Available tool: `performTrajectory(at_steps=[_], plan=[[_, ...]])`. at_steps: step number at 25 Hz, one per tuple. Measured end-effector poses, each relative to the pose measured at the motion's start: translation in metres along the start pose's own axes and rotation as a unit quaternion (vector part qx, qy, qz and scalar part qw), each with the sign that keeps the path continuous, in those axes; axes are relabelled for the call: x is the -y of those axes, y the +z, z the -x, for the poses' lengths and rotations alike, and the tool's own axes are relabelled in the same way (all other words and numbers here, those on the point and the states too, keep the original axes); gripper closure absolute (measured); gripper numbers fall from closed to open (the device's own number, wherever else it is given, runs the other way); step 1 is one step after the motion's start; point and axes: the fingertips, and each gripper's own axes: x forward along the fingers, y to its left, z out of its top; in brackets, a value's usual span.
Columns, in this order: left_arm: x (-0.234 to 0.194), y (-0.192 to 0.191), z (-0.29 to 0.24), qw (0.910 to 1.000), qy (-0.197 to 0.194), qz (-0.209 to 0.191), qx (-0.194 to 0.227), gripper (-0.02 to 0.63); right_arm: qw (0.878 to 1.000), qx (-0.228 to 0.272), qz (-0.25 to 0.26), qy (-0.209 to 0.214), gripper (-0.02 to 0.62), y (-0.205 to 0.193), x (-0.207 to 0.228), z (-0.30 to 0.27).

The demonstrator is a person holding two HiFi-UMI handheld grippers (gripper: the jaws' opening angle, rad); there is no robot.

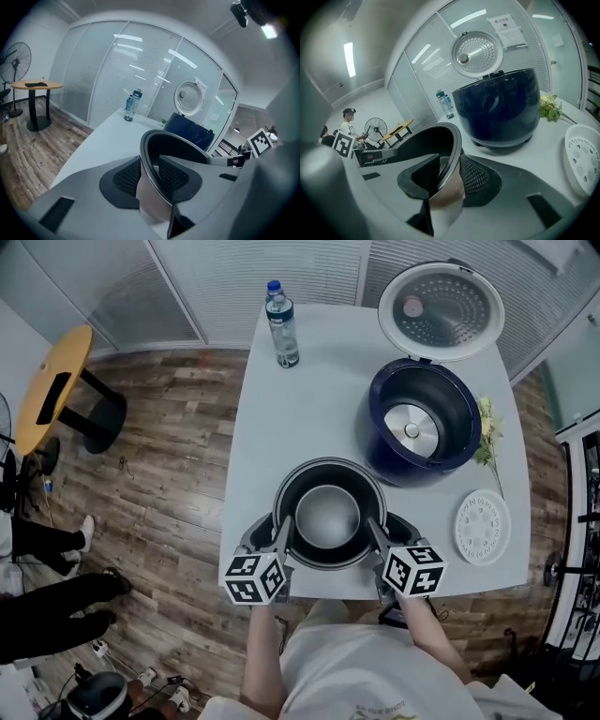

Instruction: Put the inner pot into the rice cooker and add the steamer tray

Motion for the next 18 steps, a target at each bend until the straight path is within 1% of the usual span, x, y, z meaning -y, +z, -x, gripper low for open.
performTrajectory(at_steps=[2, 4, 9, 15, 18], plan=[[-0.0004, -0.0011, -0.0016, 0.9999, -0.006, 0.014, -0.002, 0.485, 1.0, -0.001, -0.004, 0.0, 0.452, 0.0001, 0.0009, -0.0011], [0.0, -0.0008, -0.0027, 0.9997, -0.01, 0.02, -0.003, 0.488, 1.0, -0.002, -0.011, 0.001, 0.46, 0.0013, 0.002, -0.0018], [-0.002, 0.0009, -0.0012, 1.0, 0.006, 0.007, 0.002, 0.488, 1.0, 0.001, -0.028, 0.001, 0.476, 0.0042, 0.0017, -0.0044], [-0.0028, 0.001, -0.0004, 0.9999, 0.003, 0.009, -0.003, 0.492, 0.999, 0.005, -0.034, 0.001, 0.479, 0.0044, 0.0018, -0.0045], [-0.0039, 0.0027, 0.0011, 0.9999, 0.01, 0.004, -0.001, 0.494, 0.999, 0.013, -0.042, -0.001, 0.486, 0.007, -0.0003, -0.0028]])
